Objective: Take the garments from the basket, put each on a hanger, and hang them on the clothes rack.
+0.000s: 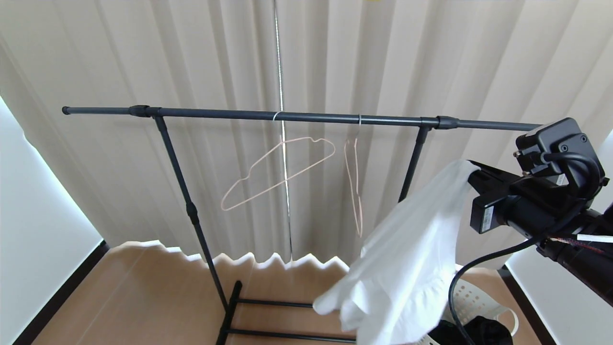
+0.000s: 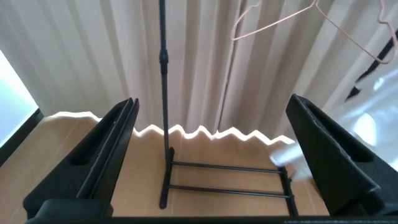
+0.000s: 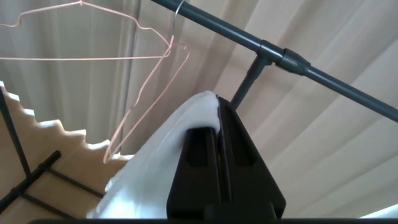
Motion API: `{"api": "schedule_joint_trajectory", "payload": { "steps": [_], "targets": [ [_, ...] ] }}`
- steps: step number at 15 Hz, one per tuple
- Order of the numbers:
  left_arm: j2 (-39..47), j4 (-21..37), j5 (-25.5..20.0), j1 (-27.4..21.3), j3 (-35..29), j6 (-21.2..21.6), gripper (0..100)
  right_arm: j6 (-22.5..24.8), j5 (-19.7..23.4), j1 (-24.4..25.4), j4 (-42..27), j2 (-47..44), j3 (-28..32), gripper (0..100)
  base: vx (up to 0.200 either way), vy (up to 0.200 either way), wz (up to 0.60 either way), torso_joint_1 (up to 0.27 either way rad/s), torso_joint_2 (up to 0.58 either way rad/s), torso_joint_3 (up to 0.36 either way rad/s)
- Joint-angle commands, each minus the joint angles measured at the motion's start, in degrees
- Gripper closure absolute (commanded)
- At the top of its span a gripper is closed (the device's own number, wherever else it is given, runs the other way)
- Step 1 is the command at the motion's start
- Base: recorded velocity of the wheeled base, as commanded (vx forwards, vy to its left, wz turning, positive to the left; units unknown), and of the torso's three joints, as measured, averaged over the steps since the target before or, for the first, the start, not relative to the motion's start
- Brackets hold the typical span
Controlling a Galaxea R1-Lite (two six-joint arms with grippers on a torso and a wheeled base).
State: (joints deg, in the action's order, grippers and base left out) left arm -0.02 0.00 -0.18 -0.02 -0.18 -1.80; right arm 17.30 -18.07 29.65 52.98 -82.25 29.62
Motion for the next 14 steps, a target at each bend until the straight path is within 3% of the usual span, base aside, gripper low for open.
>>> {"api": "schedule_joint_trajectory", "payload": {
  "steps": [1, 7, 13, 14],
  "targets": [
    [0.0, 0.0, 0.0, 0.0, 0.0, 0.0, 0, 0.0, 0.0, 0.0, -0.1, 0.0, -0.1, 100, 0.0, 0.2, 0.0, 0.002, 0.01, 0.007],
    [0.0, 0.0, 0.0, 0.0, 0.0, 0.0, 0, 0.0, 0.0, 0.0, -0.1, -0.1, -0.4, 100, 0.0, 0.2, 0.0, 0.008, 0.0, -0.001],
    [0.0, 0.0, 0.0, 0.0, 0.0, 0.0, 0, 0.0, -0.1, 1.1, -0.1, -0.4, -0.6, 100, 0.0, 0.0, 0.0, 0.0, 0.0, 0.0],
    [0.0, 0.0, 0.0, 0.0, 0.0, 0.0, 0, 0.0, -0.1, 1.1, -0.1, -0.4, -0.6, 100, 0.0, 0.0, -0.6, 0.007, 0.0, -0.007]
  ]
}}
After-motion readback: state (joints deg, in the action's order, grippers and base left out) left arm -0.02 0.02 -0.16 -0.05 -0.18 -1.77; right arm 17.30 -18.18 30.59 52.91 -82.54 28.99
